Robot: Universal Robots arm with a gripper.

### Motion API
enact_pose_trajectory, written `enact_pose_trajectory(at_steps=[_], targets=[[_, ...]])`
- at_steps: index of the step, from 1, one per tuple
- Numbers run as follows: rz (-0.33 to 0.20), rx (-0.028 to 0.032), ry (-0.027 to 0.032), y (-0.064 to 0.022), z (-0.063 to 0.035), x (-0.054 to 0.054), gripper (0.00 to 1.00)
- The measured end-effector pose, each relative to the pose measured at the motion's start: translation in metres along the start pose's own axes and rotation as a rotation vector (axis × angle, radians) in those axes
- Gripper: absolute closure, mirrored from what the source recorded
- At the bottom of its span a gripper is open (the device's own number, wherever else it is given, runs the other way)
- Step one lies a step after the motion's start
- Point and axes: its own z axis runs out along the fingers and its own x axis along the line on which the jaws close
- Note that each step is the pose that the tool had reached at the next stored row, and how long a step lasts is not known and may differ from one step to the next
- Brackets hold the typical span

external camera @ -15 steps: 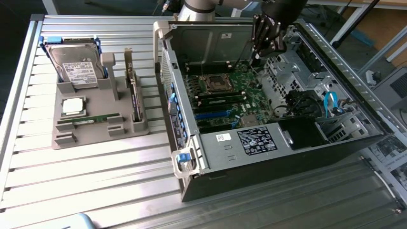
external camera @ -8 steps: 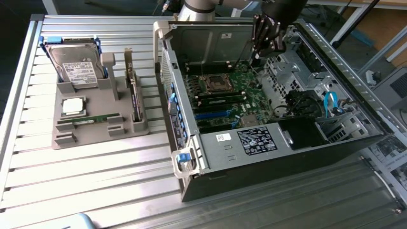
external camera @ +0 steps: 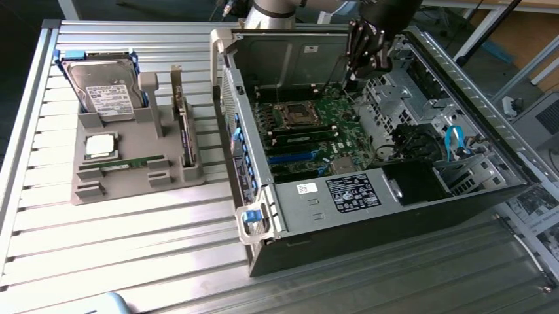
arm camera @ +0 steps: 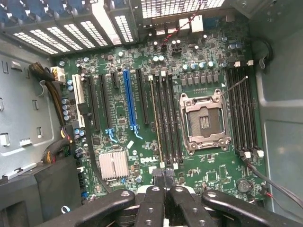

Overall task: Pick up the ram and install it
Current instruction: 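Press down the ram until it locks into place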

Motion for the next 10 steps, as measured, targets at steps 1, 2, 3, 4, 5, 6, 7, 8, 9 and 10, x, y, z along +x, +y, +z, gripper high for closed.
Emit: enact_pose_trajectory(at_steps=[1,2,3,4,5,6,7,8,9,10], targets=[[0.003,-0.0001,-0.0001,0.0000,0.0000,0.0000,0.89],[0.008,-0.0002,-0.0001,0.0000,0.0000,0.0000,0.89],[0.013,-0.0004,0.0000,0.0000,0.0000,0.0000,0.89],[0.018,-0.0005,-0.0001,0.0000,0.0000,0.0000,0.89],[0.022,-0.0007,0.0000,0.0000,0.0000,0.0000,0.89],[0.028,-0.0009,-0.0001,0.0000,0.0000,0.0000,0.89],[0.033,-0.0010,-0.0002,0.0000,0.0000,0.0000,0.89],[0.037,-0.0011,-0.0002,0.0000,0.0000,0.0000,0.89],[0.041,-0.0013,-0.0002,0.0000,0.0000,0.0000,0.89],[0.046,-0.0014,-0.0003,0.0000,0.0000,0.0000,0.89]])
